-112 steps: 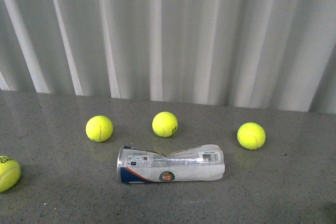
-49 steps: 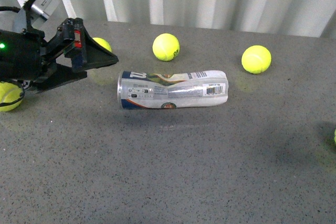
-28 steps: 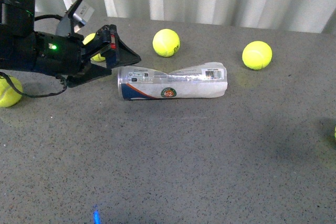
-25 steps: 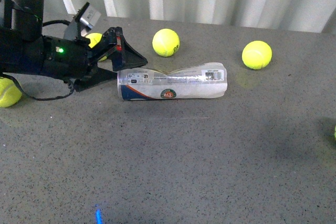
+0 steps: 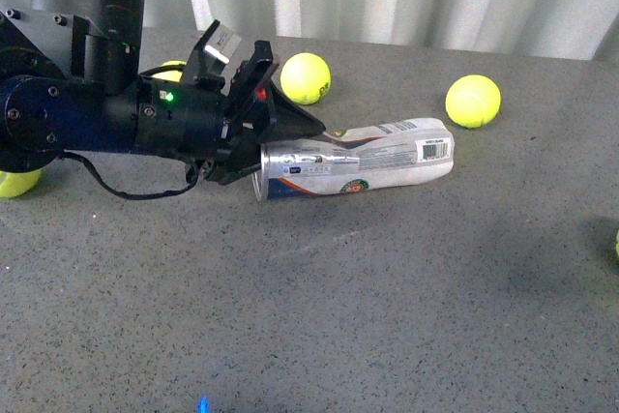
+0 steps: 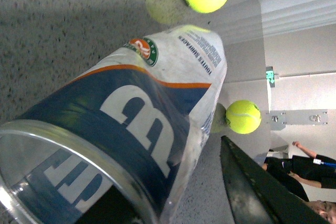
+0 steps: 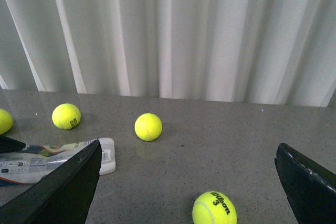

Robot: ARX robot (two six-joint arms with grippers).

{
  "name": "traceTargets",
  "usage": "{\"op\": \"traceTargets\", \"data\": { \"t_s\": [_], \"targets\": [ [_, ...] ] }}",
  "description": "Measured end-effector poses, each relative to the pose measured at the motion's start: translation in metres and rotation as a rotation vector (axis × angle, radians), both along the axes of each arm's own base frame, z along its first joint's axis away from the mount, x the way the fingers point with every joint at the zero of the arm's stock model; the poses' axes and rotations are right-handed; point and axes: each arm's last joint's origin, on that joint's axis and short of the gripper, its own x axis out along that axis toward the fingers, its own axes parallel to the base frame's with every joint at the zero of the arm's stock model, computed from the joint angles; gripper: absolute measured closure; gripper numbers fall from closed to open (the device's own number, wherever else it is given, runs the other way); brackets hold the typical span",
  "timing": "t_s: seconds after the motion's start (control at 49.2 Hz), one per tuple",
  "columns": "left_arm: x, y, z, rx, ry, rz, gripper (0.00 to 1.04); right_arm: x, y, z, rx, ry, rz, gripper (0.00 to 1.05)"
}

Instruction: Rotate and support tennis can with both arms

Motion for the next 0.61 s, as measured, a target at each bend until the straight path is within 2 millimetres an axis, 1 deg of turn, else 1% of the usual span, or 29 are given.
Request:
{"op": "traceTargets", "data": {
  "t_s": [0.061,0.102,0.142,0.163,0.183,0.224,0.244,0.305,0.325,0.366,0.386,0.406,0.467,0.488,0.528,0.549,0.589,0.61],
  "targets": [
    [-0.006,-0.001,0.0,0.011,0.035,-0.004,0.78,0.0,0.0,0.0,0.0,0.0,0.0,0.07],
    [-0.009,0.0,0.005,0.021,0.048,-0.01,0.87,0.0,0.0,0.0,0.0,0.0,0.0,0.07],
    [-0.012,0.0,0.016,0.033,0.048,-0.029,0.95,0.0,0.0,0.0,0.0,0.0,0.0,0.07],
    [-0.013,0.001,0.026,0.043,0.038,-0.041,1.0,0.0,0.0,0.0,0.0,0.0,0.0,0.07],
    [-0.014,0.001,0.034,0.053,0.028,-0.046,1.02,0.0,0.0,0.0,0.0,0.0,0.0,0.07],
    [-0.016,0.002,0.057,0.094,0.002,-0.053,1.01,0.0,0.0,0.0,0.0,0.0,0.0,0.07],
    [-0.017,0.002,0.072,0.133,-0.025,-0.059,1.01,0.0,0.0,0.0,0.0,0.0,0.0,0.07],
    [-0.017,0.003,0.104,0.211,-0.065,-0.065,1.01,0.0,0.0,0.0,0.0,0.0,0.0,0.07],
    [-0.017,0.004,0.11,0.23,-0.08,-0.071,1.01,0.0,0.0,0.0,0.0,0.0,0.0,0.07],
    [-0.017,0.003,0.133,0.3,-0.115,-0.085,1.01,0.0,0.0,0.0,0.0,0.0,0.0,0.07],
    [-0.016,0.003,0.139,0.316,-0.117,-0.082,1.01,0.0,0.0,0.0,0.0,0.0,0.0,0.07],
    [-0.016,0.001,0.157,0.38,-0.152,-0.102,1.01,0.0,0.0,0.0,0.0,0.0,0.0,0.07],
    [-0.015,-0.003,0.191,0.517,-0.206,-0.144,1.01,0.0,0.0,0.0,0.0,0.0,0.0,0.07],
    [-0.016,-0.004,0.196,0.542,-0.215,-0.154,1.01,0.0,0.0,0.0,0.0,0.0,0.0,0.07],
    [-0.018,-0.01,0.216,0.64,-0.246,-0.202,1.01,0.0,0.0,0.0,0.0,0.0,0.0,0.07],
    [-0.019,-0.011,0.221,0.66,-0.245,-0.209,1.01,0.0,0.0,0.0,0.0,0.0,0.0,0.07],
    [-0.024,-0.018,0.237,0.756,-0.269,-0.276,1.01,0.0,0.0,0.0,0.0,0.0,0.0,0.07],
    [-0.027,-0.025,0.248,0.829,-0.293,-0.341,1.01,0.0,0.0,0.0,0.0,0.0,0.0,0.07]
  ]
}}
